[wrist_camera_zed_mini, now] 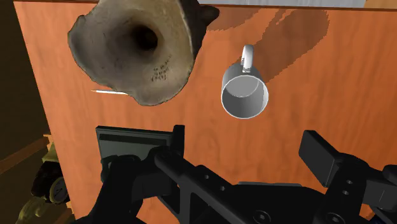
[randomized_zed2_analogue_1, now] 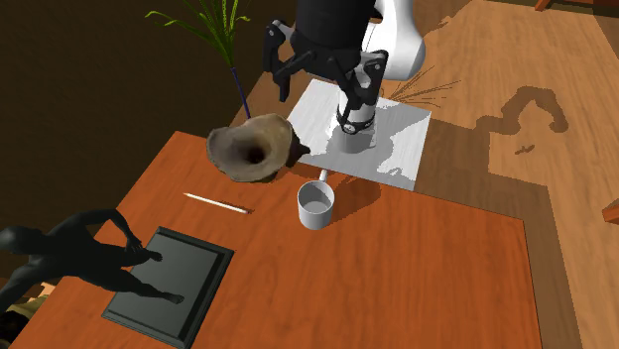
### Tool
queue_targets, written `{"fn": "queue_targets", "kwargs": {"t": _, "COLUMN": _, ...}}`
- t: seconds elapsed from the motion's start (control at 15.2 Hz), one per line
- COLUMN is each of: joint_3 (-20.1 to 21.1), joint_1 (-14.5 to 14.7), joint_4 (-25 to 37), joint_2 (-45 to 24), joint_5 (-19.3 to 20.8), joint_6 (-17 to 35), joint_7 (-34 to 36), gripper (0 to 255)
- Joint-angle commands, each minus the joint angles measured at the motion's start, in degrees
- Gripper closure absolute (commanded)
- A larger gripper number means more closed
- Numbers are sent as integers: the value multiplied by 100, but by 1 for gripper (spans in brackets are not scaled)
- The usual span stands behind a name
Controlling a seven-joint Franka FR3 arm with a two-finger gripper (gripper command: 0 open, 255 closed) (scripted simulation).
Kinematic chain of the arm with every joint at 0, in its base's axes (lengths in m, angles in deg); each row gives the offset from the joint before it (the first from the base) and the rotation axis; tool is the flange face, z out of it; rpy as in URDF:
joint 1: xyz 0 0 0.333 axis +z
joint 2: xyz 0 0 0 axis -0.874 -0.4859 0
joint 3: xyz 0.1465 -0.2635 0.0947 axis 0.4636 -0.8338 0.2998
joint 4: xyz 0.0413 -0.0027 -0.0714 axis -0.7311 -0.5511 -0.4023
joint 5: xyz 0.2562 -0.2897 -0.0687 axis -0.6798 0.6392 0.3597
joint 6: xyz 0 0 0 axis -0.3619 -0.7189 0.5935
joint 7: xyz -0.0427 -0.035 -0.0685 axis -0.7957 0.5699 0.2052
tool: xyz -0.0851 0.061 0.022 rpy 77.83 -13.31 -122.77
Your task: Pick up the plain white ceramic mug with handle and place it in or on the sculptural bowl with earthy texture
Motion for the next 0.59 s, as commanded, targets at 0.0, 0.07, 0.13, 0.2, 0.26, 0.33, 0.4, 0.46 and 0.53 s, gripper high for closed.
{"fn": "queue_targets", "kwargs": {"t": 0.0, "joint_3": 0, "joint_1": 0, "joint_4": 0, "joint_2": 0, "joint_5": 0, "joint_6": 0, "joint_7": 0, "gripper": 0}}
{"fn": "queue_targets", "kwargs": {"t": 0.07, "joint_3": -54, "joint_1": 15, "joint_4": -142, "joint_2": -58, "joint_5": -5, "joint_6": 170, "joint_7": -72, "gripper": 0}}
{"fn": "queue_targets", "kwargs": {"t": 0.13, "joint_3": -108, "joint_1": 29, "joint_4": -277, "joint_2": -125, "joint_5": -10, "joint_6": 341, "joint_7": -144, "gripper": 0}}
{"fn": "queue_targets", "kwargs": {"t": 0.2, "joint_3": -161, "joint_1": 44, "joint_4": -407, "joint_2": -199, "joint_5": -15, "joint_6": 514, "joint_7": -218, "gripper": 0}}
{"fn": "queue_targets", "kwargs": {"t": 0.26, "joint_3": -213, "joint_1": 57, "joint_4": -531, "joint_2": -282, "joint_5": -20, "joint_6": 688, "joint_7": -292, "gripper": 0}}
{"fn": "queue_targets", "kwargs": {"t": 0.33, "joint_3": -266, "joint_1": 72, "joint_4": -648, "joint_2": -374, "joint_5": -25, "joint_6": 864, "joint_7": -366, "gripper": 0}}
{"fn": "queue_targets", "kwargs": {"t": 0.4, "joint_3": -317, "joint_1": 86, "joint_4": -759, "joint_2": -474, "joint_5": -32, "joint_6": 1043, "joint_7": -442, "gripper": 0}}
{"fn": "queue_targets", "kwargs": {"t": 0.46, "joint_3": -368, "joint_1": 101, "joint_4": -863, "joint_2": -583, "joint_5": -39, "joint_6": 1223, "joint_7": -518, "gripper": 0}}
{"fn": "queue_targets", "kwargs": {"t": 0.53, "joint_3": -419, "joint_1": 115, "joint_4": -961, "joint_2": -701, "joint_5": -47, "joint_6": 1404, "joint_7": -596, "gripper": 0}}
